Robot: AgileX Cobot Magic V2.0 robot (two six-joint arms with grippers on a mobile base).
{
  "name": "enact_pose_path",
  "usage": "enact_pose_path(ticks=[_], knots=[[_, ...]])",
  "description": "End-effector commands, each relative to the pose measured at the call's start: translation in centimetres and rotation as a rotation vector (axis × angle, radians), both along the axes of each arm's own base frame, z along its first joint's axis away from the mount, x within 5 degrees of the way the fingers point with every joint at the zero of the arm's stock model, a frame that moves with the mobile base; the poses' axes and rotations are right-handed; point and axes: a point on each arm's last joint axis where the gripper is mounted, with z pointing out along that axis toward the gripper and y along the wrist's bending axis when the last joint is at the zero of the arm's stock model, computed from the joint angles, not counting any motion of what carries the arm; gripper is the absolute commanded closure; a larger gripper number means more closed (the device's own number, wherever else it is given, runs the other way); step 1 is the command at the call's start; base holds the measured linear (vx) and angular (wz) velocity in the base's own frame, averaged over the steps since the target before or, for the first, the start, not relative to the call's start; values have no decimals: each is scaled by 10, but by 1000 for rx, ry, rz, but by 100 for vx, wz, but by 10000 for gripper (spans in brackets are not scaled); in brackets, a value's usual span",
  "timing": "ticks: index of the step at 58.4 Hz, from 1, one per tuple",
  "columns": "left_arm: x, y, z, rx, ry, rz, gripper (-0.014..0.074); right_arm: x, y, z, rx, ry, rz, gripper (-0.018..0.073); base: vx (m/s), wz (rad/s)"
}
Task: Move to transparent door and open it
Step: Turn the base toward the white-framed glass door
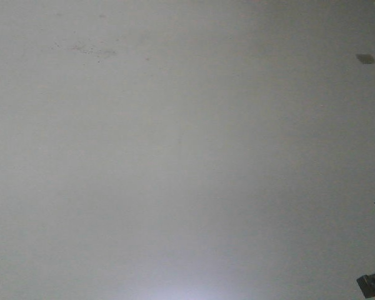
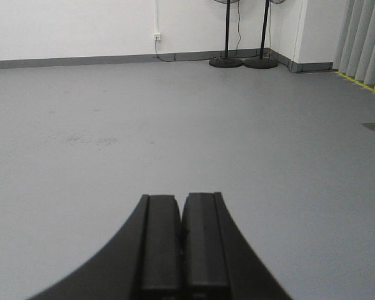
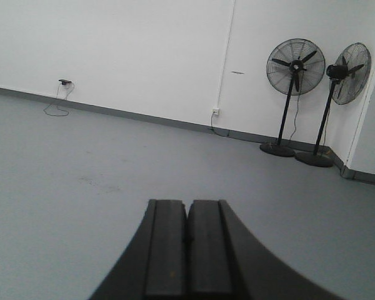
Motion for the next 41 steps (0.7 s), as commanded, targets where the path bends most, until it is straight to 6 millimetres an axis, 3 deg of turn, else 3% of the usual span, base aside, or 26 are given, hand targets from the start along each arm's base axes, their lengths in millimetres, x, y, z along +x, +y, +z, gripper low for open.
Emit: enact_pose_path(ticks=[1,41], knots=[[0,-1,5,-18,-88,-7,602,-2,-1,8,19,-97,-10,565,0,0],[0,-1,5,-18,-88,-7,602,-2,-1,8,19,-97,-10,565,0,1]])
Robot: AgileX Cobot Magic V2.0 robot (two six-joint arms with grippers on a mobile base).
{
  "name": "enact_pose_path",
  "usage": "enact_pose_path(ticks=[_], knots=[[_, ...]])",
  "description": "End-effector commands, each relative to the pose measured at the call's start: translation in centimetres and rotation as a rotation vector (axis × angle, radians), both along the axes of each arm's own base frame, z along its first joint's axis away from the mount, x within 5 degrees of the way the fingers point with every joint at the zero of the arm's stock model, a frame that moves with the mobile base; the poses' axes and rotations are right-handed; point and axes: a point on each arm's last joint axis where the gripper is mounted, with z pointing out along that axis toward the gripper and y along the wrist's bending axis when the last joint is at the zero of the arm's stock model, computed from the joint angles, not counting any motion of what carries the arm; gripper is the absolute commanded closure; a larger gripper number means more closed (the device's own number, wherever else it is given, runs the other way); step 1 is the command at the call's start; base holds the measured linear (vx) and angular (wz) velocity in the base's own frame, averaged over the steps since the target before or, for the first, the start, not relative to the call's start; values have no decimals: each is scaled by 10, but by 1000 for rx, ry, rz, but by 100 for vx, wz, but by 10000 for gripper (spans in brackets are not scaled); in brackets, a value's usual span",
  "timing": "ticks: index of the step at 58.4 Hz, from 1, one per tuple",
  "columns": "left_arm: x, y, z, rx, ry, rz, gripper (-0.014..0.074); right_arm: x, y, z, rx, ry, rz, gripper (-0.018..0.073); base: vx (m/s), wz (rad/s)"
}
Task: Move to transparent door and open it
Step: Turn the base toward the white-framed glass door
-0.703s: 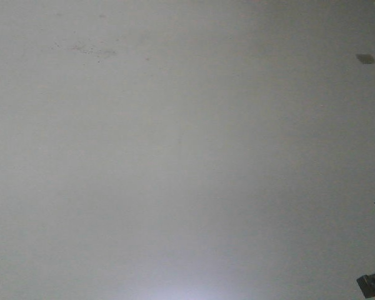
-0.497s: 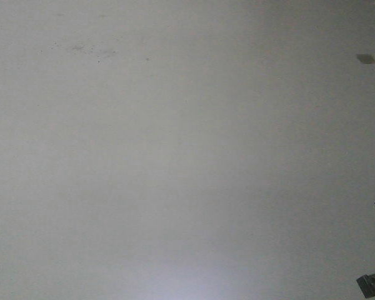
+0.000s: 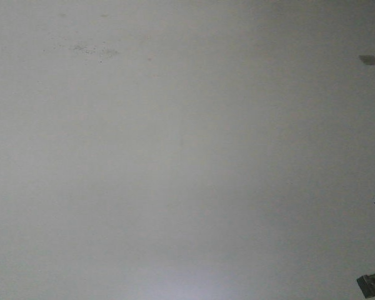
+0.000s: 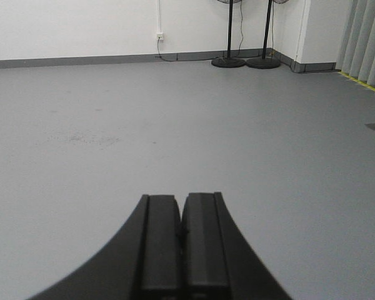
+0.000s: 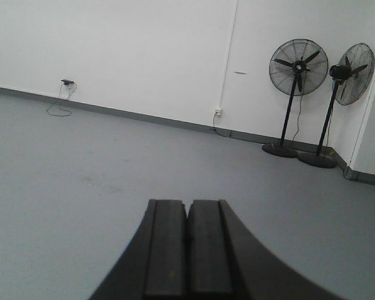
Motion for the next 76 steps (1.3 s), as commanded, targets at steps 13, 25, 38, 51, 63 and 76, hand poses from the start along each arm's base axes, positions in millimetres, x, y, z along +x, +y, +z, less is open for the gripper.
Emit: enact_pose_path(ticks=[13,25,38,51,63,76], knots=[[0,-1,5,-18,-88,-7,602,-2,-1,8,19,-97,-10,565,5,3],[0,-1,5,-18,-88,-7,602,-2,-1,8,19,-97,-10,565,11,6],[0,-1,5,-18,-88,-7,602,-2,-1,8,19,-97,-10,565,18,6],[0,-1,5,-18,-88,-7,602,-2,-1,8,19,-97,-10,565,21,10],[0,-1,5,-18,-88,-7,602,-2,-1,8,19,-97,-10,565,22,31],[0,-1,5,-18,-88,-7,602,-2,-1,8,19,-97,-10,565,23,45]])
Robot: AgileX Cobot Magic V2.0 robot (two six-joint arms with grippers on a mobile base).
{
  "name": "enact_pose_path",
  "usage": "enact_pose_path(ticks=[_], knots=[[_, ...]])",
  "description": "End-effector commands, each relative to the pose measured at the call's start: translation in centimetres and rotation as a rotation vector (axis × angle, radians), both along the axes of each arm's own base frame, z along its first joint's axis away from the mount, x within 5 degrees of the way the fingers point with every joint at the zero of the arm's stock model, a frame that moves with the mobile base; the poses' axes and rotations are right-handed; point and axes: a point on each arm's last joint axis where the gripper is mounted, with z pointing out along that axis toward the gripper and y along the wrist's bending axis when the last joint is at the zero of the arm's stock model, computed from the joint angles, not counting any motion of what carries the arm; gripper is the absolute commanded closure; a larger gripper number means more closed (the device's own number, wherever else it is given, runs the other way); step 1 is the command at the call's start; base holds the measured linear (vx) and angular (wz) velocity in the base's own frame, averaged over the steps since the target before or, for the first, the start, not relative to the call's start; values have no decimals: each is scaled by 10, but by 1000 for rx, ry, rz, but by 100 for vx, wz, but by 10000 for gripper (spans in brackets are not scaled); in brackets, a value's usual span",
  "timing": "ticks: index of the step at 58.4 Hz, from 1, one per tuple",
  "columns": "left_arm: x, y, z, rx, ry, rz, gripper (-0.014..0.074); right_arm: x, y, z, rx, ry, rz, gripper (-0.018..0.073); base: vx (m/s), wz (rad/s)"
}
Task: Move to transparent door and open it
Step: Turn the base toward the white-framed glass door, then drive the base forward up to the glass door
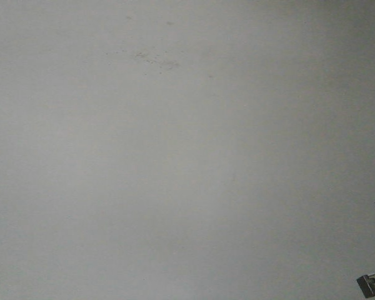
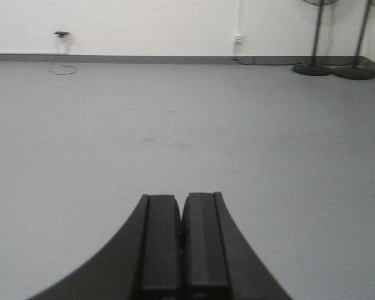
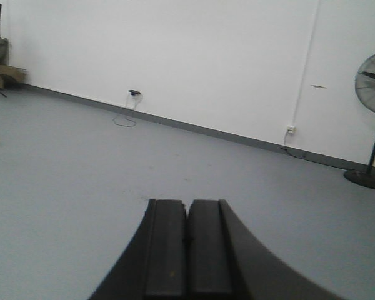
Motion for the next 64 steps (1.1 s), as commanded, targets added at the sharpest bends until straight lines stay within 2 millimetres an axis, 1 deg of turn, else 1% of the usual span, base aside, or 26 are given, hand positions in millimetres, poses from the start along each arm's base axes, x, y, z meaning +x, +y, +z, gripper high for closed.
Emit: enact_pose_path(ticks=[1,33,64], knots=[[0,-1,5,-18,-88,-7,602,-2,-1,8,18,-97,-10,565,22,54],[0,-1,5,-18,-88,-7,602,-2,-1,8,18,-97,-10,565,23,55],[0,-1,5,-18,-88,-7,602,-2,-1,8,18,-97,-10,565,32,38]])
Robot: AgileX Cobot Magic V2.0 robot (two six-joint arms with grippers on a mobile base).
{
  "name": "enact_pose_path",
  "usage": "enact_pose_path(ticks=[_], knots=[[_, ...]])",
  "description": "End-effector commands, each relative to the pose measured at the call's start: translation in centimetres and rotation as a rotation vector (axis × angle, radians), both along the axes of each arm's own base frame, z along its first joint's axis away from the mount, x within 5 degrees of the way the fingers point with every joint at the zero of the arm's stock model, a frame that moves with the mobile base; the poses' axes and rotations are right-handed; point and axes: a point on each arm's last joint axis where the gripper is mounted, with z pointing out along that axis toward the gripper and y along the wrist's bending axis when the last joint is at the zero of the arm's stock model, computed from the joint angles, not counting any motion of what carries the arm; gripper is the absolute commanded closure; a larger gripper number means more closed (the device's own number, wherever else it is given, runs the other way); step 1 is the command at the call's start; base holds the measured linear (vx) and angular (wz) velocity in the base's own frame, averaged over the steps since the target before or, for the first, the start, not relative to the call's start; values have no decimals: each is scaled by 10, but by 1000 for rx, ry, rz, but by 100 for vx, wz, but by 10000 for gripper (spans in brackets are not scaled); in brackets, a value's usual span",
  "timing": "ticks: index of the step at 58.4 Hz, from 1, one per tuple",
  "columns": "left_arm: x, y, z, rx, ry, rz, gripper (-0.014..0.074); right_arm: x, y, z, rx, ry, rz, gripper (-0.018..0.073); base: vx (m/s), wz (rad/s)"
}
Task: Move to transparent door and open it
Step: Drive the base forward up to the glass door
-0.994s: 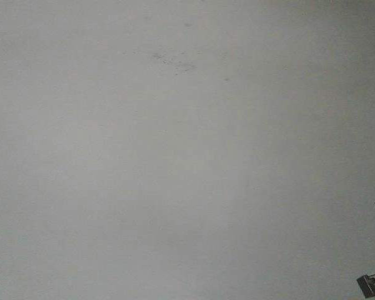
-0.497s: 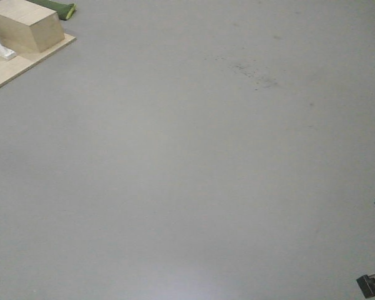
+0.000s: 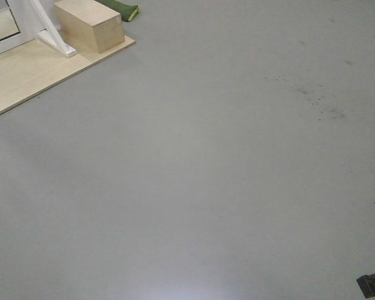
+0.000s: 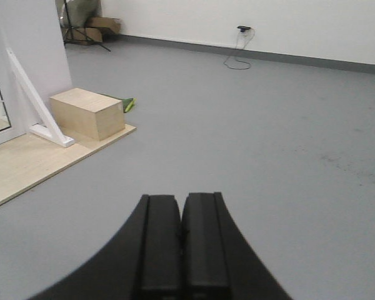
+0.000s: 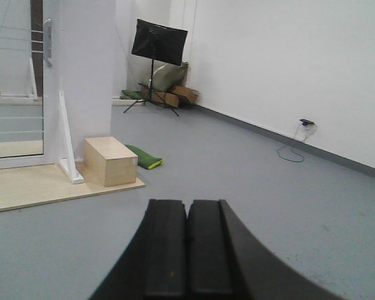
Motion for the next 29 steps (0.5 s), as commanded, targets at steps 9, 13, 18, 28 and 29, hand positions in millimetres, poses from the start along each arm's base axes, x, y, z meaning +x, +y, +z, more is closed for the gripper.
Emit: enact_pose_path(ticks=[9,13,18,28,29], knots=[[0,-1,5,-18,-88,-7,602,-2,-1,8,19,-98,-10,565,38,40],[0,-1,5,-18,-88,-7,602,-2,-1,8,19,-98,-10,565,40,45],[0,-1,5,-18,-88,-7,602,-2,-1,8,19,-98,-10,565,40,44],[0,-1,5,-18,-88,-7,602,-2,-1,8,19,-98,-10,565,42,36],[0,-1,5,-18,-88,-7,602,-2,-1,8,19,-98,-10,565,43,28]])
